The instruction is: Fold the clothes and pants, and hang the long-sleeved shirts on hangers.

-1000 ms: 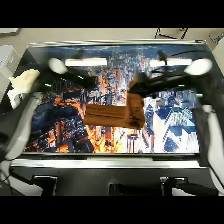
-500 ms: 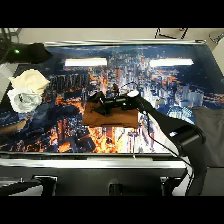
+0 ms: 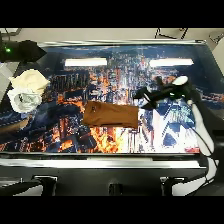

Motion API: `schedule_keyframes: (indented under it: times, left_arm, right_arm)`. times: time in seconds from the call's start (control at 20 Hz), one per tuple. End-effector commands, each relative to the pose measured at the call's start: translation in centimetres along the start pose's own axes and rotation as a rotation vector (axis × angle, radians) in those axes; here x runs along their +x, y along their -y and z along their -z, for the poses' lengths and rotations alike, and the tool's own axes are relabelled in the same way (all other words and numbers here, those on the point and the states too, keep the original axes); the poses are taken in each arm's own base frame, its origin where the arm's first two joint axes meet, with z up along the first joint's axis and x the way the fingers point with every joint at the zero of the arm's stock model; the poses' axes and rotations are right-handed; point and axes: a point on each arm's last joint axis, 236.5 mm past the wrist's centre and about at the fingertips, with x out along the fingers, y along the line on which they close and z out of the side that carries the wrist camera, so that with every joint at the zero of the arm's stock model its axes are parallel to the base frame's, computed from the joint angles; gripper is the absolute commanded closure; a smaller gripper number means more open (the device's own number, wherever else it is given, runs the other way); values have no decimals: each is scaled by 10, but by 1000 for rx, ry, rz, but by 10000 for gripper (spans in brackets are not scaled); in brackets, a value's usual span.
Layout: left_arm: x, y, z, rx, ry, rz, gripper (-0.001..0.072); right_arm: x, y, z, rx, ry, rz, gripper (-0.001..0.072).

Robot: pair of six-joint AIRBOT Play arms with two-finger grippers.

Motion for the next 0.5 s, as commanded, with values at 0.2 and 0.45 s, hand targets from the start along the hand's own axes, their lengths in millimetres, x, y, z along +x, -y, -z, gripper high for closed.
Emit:
schedule_keyframes:
  times: [0.2,0.45]
  left_arm:
    - [0,1,0,-11,0,4,682]
    - [0,1,0,-36,1,4,682]
  right_arm:
    - [29,70,35,91,-50,-43,55]
    - [61,45,33,31,-58,-144,128]
